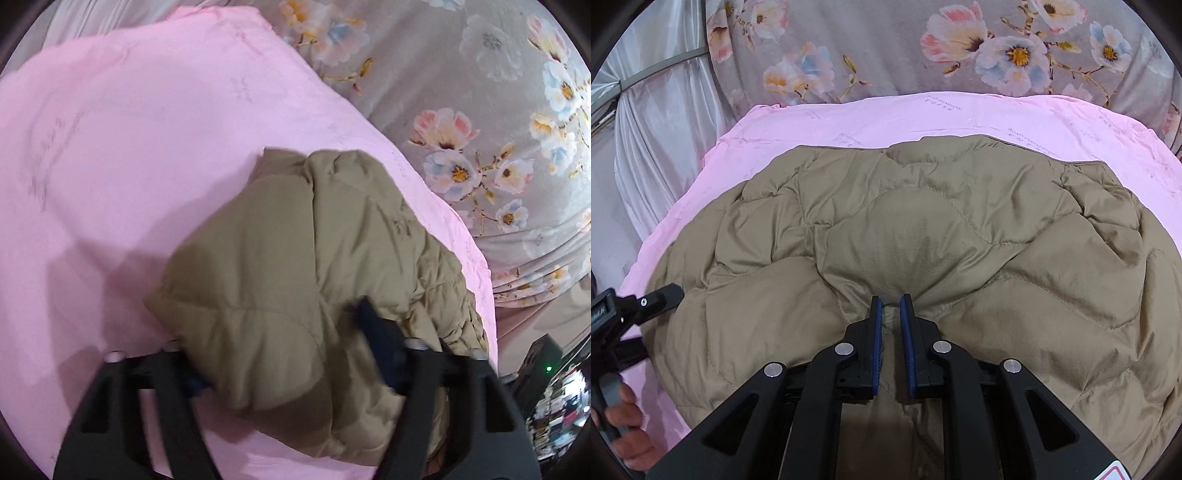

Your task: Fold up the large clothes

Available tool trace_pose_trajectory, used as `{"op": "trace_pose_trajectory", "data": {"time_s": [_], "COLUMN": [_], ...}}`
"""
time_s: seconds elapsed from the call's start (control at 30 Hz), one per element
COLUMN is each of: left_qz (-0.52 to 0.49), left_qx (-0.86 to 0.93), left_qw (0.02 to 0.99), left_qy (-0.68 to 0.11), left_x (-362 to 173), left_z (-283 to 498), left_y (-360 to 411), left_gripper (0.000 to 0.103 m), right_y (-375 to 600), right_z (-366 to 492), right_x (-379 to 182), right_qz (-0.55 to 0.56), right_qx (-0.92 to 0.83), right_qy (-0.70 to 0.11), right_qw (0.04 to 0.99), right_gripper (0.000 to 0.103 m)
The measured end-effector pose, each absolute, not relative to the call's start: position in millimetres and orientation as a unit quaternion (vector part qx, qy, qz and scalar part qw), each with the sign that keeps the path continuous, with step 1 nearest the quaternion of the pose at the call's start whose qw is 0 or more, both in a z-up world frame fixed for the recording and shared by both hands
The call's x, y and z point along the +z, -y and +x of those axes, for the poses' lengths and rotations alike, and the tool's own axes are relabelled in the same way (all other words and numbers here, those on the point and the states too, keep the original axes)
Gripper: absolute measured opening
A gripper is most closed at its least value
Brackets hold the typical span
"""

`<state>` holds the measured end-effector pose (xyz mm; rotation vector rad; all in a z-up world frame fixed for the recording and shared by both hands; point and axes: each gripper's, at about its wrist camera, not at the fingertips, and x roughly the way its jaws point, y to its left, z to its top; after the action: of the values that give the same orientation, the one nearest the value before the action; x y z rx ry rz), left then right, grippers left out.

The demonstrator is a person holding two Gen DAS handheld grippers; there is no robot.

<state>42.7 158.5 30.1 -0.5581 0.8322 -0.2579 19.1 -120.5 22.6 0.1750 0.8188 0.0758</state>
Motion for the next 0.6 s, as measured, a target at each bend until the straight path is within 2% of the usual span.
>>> {"op": "trace_pose_trajectory", "data": {"time_s": [0.03,0.07,0.17,0.33,0.47,0.6], "left_qz": [-0.254,-0.247,-0.23,-0.144,-0.109,-0.107], "left_qx": [-0.131,-0.144,-0.195,-0.262,-0.283,-0.294], "left_qw": [0.877,0.882,0.896,0.921,0.92,0.915], "left_qy": [-0.386,-0.375,-0.327,-0.25,-0.25,-0.255], "left_x": [41.1,53.2,100.6,170.4,177.7,184.8], "left_z": [42.2,41.4,28.8,7.7,16.8,22.6], "left_y": [-158.4,-158.7,-153.7,-100.5,-46.6,-36.9], "left_gripper": [0.026,0.02,0.011,0.009,0.009,0.009], "right_y": [121.1,121.9,120.9,104.7,93.5,127.7], "right_z": [20.9,23.5,37.2,70.8,92.5,47.1], "right_x": [22.4,22.0,22.9,22.3,22.5,48.2], "right_qz": [0.089,0.095,0.123,0.179,0.186,0.215], "right_qx": [0.036,0.039,0.056,0.091,0.105,0.129], "right_qy": [-0.398,-0.399,-0.408,-0.426,-0.448,-0.444], "right_qw": [0.912,0.911,0.903,0.882,0.868,0.86], "right_gripper": [0.013,0.013,0.015,0.014,0.013,0.012]}}
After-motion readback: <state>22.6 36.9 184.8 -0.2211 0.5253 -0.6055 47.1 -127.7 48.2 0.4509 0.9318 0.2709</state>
